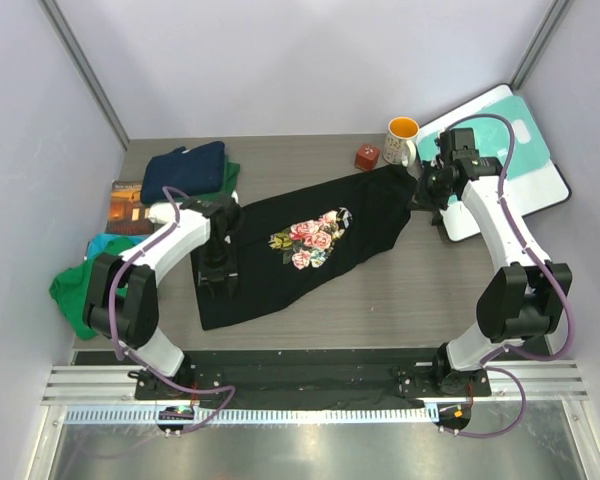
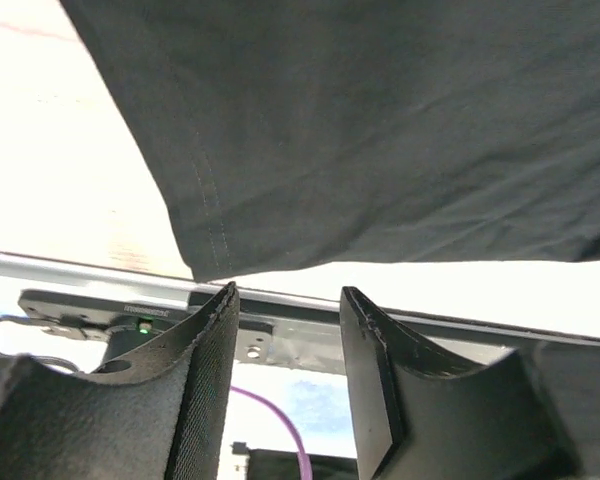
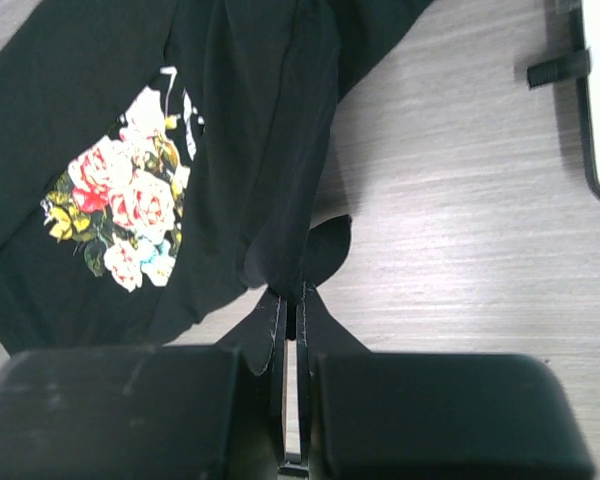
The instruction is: Fold and stack the t-shirts
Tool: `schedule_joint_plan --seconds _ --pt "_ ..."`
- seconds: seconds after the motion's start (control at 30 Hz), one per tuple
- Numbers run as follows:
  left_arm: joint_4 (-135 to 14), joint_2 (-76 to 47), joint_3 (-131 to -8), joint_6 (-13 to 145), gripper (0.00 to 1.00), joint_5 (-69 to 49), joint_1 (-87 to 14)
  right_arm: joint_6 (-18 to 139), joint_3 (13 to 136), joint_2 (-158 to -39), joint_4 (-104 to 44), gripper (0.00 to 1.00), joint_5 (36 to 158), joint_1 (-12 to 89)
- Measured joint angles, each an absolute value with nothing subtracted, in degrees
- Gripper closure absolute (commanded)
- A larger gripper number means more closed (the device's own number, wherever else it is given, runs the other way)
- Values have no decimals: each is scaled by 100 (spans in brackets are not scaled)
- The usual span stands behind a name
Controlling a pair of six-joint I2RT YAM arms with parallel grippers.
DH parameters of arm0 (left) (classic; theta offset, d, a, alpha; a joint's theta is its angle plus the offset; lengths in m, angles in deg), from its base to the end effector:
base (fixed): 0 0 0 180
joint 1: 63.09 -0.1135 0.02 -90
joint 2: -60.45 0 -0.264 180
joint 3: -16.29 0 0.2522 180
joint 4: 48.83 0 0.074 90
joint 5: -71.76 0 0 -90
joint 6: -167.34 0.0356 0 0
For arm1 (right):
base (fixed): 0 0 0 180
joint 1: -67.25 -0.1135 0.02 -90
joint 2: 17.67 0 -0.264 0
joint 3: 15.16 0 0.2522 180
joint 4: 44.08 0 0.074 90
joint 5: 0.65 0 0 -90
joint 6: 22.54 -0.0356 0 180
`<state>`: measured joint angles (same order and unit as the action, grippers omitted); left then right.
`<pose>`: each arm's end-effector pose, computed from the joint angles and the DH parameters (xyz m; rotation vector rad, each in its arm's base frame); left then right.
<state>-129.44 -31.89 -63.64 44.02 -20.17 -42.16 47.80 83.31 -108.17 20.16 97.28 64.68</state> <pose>0.2538 -0.0958 0.2137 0.3341 -3.0909 -0.0840 0.3322 0.0198 0.3216 0.3286 2.5507 0.3251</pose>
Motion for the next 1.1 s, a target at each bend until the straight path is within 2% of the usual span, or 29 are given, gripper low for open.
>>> schedule_joint_plan --seconds 0.17,0.5,0.93,1.07,1.1 --pt "-12799 -2808 -5805 3999 53 -2033 -4219 4737 8128 -10688 2073 99 9857 6468" --pt "-12659 -2216 -4891 3350 45 -2214 -4251 4641 7953 -10679 2073 99 10134 6468" --pt "-12163 -2548 -4535 2963 44 -2339 -4258 4614 7846 -10668 2051 99 10296 6468" --pt "-11995 -2636 -4449 2944 48 -2341 -4260 4617 7783 -10605 2051 99 10285 6468" --pt "-11958 -2657 -4432 2942 55 -2341 -4258 4617 7765 -10589 2056 99 10281 6468"
